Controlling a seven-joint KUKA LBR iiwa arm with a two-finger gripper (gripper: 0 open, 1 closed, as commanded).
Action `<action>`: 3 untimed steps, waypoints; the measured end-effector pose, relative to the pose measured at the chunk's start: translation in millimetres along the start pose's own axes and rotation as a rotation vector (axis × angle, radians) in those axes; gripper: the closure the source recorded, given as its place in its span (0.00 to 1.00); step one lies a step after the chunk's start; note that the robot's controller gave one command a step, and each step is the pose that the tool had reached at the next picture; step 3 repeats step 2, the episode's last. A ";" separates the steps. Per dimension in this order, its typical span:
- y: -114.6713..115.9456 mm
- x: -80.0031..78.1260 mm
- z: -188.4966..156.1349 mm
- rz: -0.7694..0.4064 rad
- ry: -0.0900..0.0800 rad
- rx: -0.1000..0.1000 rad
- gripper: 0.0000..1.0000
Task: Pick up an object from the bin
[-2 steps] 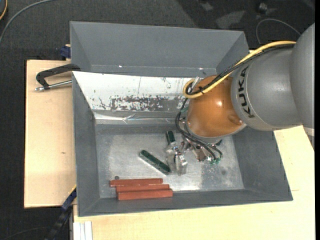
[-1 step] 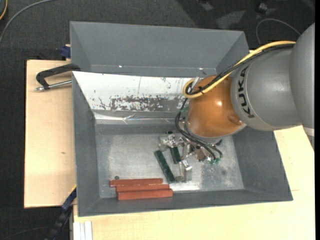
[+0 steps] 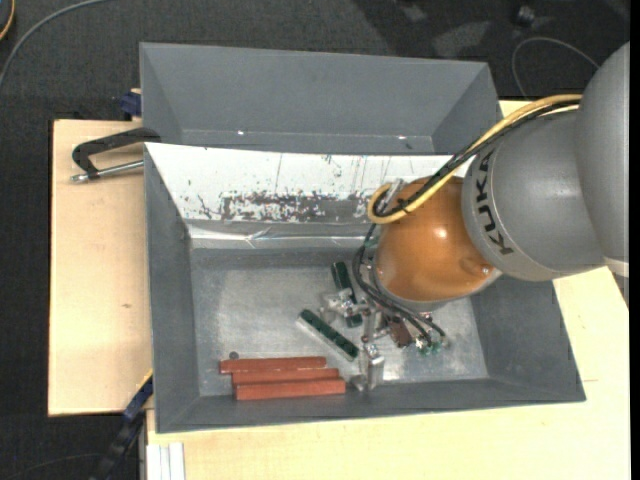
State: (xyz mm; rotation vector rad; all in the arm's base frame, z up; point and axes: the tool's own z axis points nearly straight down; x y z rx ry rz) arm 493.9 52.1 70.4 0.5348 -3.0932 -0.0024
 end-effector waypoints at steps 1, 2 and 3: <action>-0.8 -1.7 -0.5 0.001 -0.005 0.002 1.00; -5.0 -58.3 -145.9 -0.027 -0.020 0.005 1.00; -5.0 -58.3 -145.9 -0.027 -0.020 0.005 1.00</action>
Offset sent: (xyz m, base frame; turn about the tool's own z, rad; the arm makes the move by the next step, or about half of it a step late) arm 0.0000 0.0000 0.0000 0.0000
